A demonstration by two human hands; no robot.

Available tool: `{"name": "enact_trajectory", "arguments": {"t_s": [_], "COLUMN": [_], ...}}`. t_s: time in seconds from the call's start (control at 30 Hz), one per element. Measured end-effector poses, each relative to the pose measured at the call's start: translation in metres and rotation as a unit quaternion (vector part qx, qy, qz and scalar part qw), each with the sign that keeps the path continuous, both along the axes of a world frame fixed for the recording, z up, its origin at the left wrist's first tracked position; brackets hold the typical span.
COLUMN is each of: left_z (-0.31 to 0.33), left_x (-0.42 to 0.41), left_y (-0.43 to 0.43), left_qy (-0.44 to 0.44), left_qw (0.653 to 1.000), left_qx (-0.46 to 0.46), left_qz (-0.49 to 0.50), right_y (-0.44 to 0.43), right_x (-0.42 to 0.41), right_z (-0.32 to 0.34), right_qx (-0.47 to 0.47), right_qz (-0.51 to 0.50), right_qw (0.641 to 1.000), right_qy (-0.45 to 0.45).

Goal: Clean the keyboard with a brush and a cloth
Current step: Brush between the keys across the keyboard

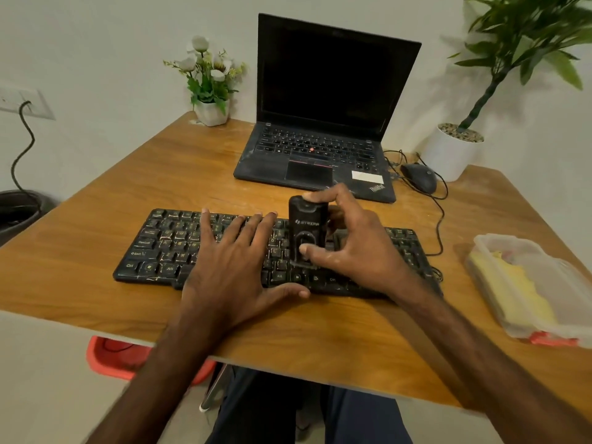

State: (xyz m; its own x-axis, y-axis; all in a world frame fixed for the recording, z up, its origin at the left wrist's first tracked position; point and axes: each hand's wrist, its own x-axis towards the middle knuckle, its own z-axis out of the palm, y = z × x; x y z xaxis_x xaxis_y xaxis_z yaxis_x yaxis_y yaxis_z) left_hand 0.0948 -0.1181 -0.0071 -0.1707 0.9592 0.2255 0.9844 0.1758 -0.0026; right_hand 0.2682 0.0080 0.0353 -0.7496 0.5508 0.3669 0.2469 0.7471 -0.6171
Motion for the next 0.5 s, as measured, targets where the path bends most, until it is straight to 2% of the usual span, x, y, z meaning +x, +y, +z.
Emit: {"name": "enact_trajectory", "arguments": {"t_s": [0.1,0.2,0.33,0.43,0.5], "left_z": [0.002,0.003,-0.001,-0.002,-0.001], "left_x": [0.000,-0.001,-0.003,-0.004,-0.004], "left_y": [0.000,0.000,0.001,0.000,0.000], "left_qy": [0.002,-0.006,-0.019,-0.030,-0.037], "left_qw": [1.000,1.000,1.000,0.999,0.999], "left_qx": [-0.005,-0.003,0.011,0.028,0.027], "left_qz": [0.002,0.000,-0.010,-0.017,-0.013], "right_y": [0.030,0.037,-0.010,-0.021,-0.005], "right_x": [0.001,0.008,0.010,0.002,-0.003], "right_z": [0.009,0.010,-0.001,-0.004,-0.001], "right_qx": [0.036,0.001,-0.085,-0.057,-0.024], "right_qz": [-0.065,-0.089,-0.008,0.029,-0.003], "right_qw": [0.997,0.996,0.995,0.997,0.999], "right_qy": [0.001,0.029,0.055,0.033,0.029]}}
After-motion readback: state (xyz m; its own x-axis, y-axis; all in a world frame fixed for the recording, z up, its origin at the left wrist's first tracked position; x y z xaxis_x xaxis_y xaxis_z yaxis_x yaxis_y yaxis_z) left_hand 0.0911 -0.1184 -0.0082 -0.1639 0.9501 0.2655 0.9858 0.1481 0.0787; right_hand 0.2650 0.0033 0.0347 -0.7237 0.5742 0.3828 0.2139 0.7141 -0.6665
